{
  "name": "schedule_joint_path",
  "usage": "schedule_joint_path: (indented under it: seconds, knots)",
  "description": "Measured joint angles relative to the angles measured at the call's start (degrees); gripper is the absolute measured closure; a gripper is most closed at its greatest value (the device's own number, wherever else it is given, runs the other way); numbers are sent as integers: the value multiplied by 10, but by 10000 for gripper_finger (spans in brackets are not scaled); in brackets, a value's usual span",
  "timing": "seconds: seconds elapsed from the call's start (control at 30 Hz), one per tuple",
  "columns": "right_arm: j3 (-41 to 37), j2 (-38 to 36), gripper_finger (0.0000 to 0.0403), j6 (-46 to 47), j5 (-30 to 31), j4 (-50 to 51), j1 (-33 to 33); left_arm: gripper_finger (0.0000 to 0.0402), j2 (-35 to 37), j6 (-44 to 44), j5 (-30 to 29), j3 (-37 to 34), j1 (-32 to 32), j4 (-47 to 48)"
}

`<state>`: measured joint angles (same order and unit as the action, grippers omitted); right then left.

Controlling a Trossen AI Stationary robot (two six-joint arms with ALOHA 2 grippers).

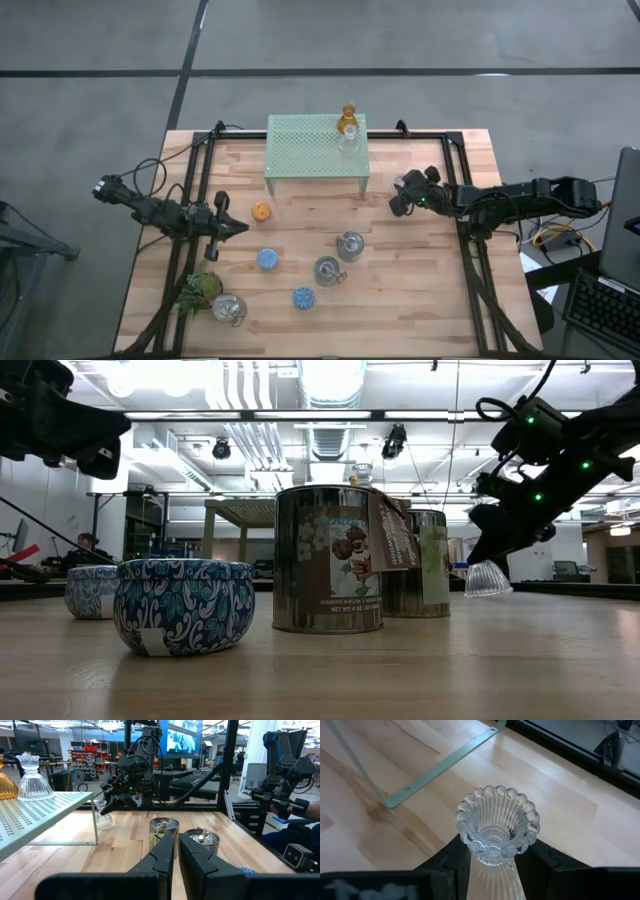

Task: Pick & Place candle stick holders
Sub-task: Put the transparent glass candle holder on the shelf

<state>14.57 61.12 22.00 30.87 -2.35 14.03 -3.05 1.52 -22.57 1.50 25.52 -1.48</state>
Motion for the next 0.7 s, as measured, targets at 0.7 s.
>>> schedule_joint_path:
  seconds: [0.7]
  knots:
    - [42, -61, 289, -28, -71, 44, -4, 371, 0, 0, 0, 0, 0, 0]
